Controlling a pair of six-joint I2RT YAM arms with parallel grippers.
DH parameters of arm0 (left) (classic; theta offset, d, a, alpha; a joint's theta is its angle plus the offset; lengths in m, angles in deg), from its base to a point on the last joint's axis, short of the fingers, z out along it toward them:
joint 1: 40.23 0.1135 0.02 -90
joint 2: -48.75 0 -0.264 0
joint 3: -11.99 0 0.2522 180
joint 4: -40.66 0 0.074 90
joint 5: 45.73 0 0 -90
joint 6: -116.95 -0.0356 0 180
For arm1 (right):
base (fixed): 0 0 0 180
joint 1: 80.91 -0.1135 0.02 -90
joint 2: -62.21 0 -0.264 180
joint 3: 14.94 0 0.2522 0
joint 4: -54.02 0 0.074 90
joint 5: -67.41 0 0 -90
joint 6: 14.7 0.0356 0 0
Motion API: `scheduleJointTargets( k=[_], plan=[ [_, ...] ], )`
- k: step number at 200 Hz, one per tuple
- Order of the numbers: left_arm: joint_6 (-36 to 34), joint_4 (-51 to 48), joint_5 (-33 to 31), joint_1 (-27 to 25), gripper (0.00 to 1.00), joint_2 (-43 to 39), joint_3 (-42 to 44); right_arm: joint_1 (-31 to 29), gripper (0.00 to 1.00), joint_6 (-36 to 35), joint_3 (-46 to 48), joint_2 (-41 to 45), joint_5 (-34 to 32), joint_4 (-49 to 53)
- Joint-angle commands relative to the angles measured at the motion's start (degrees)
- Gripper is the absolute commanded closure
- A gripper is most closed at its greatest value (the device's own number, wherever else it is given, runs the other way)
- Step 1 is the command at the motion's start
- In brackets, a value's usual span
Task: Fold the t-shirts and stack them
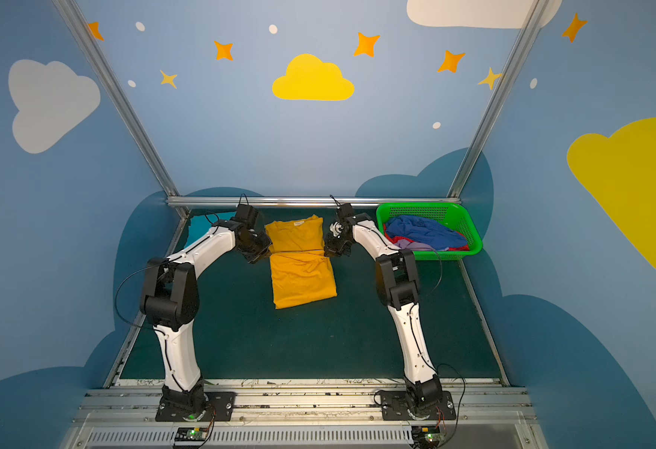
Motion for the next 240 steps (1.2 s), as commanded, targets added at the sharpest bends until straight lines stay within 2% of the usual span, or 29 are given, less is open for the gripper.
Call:
scheduleJointTargets(
  k=[1, 7, 15, 25, 36, 56, 78, 85, 106, 118, 140, 160, 191, 240],
  plan=[
    [0.41, -0.65, -0.08, 0.23, 0.96, 2.72, -2.31, -0.14, 0.94, 1.52, -1.01, 1.41, 1.15, -0.83],
    [0.64, -0.78, 0.16, 0.43, 0.90, 3.29, -2.48, -0.11, 0.77, 1.68, -1.34, 1.10, 1.51, -0.89],
    [1.19, -0.73, 0.42, 0.94, 0.75, 4.15, -2.49, -0.15, 0.62, 1.70, -1.72, 0.82, 2.19, -1.08],
    [1.59, -0.22, 0.66, 1.56, 0.54, 4.75, -2.27, -0.11, 0.55, 1.69, -2.30, 0.80, 2.42, -1.16],
    [1.96, -0.07, 0.28, 2.39, 0.50, 4.91, -2.14, -0.11, 0.53, 1.66, -2.55, 1.18, 1.95, -1.06],
    [2.49, -0.07, -1.13, 4.04, 0.50, 3.60, -1.42, 0.18, 0.53, 1.29, -2.50, 3.28, 1.21, -1.16],
    [2.36, -0.62, -2.33, 4.15, 0.56, -0.83, 0.38, 0.37, 0.60, 0.20, -0.53, 7.58, -0.40, -1.20],
    [1.73, -1.41, -2.50, 3.25, 0.62, -2.34, 0.99, 0.42, 0.67, -0.28, 1.15, 9.48, -0.73, -1.36],
    [0.08, -4.50, -6.00, -0.95, 0.81, -6.18, 2.87, -0.50, 1.00, -0.88, 9.22, 15.88, -1.40, -4.33],
    [0.05, -3.27, -5.56, -3.23, 0.85, -7.81, 5.58, -1.63, 1.00, -1.16, 13.68, 18.60, -1.54, -5.75],
    [1.85, 0.48, -3.22, -6.33, 0.85, -7.87, 9.79, -4.07, 1.00, -1.35, 17.38, 19.47, -0.56, -5.39],
    [3.39, 2.80, 0.26, -8.88, 0.85, -5.08, 10.32, -6.39, 1.00, -1.80, 18.71, 17.70, 1.10, -5.47],
    [4.59, 4.78, 2.42, -11.45, 0.83, 0.76, 7.38, -8.20, 1.00, -1.17, 19.26, 13.99, 3.21, -6.52],
    [4.59, 6.26, 3.50, -10.49, 0.83, 9.21, -0.92, -7.02, 1.00, -0.76, 17.22, 8.89, 2.53, -9.12]
  ],
)
